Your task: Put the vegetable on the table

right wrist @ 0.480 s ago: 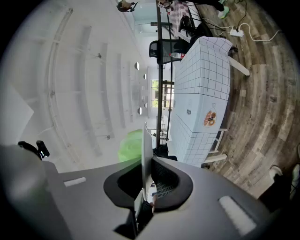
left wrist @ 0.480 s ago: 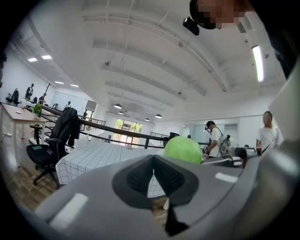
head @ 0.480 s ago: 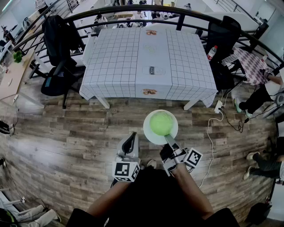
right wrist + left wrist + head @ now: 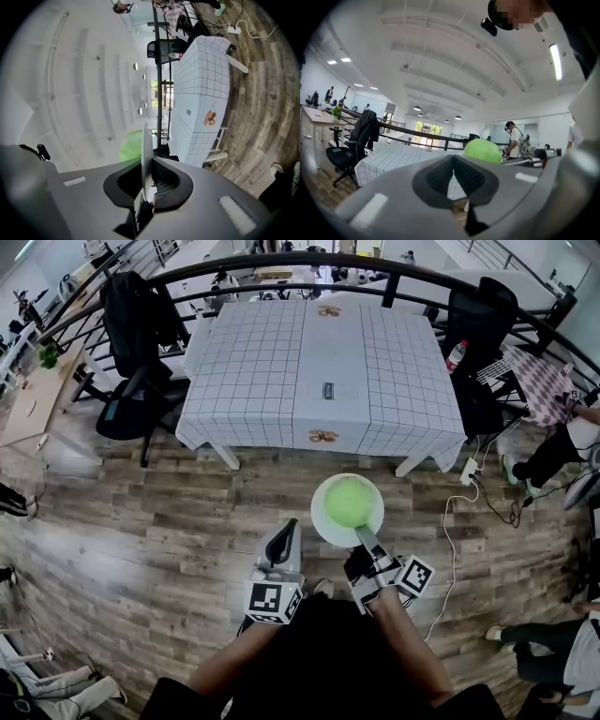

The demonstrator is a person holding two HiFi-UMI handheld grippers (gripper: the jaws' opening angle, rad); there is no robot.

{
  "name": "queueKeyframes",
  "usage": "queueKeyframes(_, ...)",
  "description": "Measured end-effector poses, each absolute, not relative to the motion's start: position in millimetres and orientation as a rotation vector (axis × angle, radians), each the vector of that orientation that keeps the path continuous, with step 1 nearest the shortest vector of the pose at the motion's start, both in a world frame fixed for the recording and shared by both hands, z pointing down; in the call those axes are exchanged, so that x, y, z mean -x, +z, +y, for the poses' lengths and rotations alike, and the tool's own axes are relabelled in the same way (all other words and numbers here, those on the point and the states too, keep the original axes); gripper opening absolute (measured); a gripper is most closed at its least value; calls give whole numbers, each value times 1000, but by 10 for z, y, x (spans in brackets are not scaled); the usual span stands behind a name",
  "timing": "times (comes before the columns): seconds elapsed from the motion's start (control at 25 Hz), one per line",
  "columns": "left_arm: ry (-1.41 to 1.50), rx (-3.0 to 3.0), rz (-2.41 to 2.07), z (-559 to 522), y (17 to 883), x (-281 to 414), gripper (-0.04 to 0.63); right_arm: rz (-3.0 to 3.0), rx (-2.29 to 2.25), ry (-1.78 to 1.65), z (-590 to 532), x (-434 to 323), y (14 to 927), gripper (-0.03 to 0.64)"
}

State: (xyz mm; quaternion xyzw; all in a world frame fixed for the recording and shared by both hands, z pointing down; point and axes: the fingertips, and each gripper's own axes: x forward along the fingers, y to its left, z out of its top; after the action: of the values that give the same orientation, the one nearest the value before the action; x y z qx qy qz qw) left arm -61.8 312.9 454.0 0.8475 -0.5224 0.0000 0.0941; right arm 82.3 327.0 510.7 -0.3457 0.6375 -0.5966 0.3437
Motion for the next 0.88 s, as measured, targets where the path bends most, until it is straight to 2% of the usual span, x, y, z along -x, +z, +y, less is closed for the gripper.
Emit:
queueKeyframes(0.4, 11, -2522, -1611, 3290, 4600, 467, 6, 1690, 887, -1535, 3421, -1072, 5177, 23)
queueKeyframes(0.76, 14, -2567, -1673, 2848, 4845, 347, 6, 1716, 817, -1494, 3053, -1184, 5492, 21)
queueKeyframes(0.88, 26, -2550, -1637, 2783, 4600, 352, 6, 1689, 854, -1520, 3049, -1190, 5217, 21)
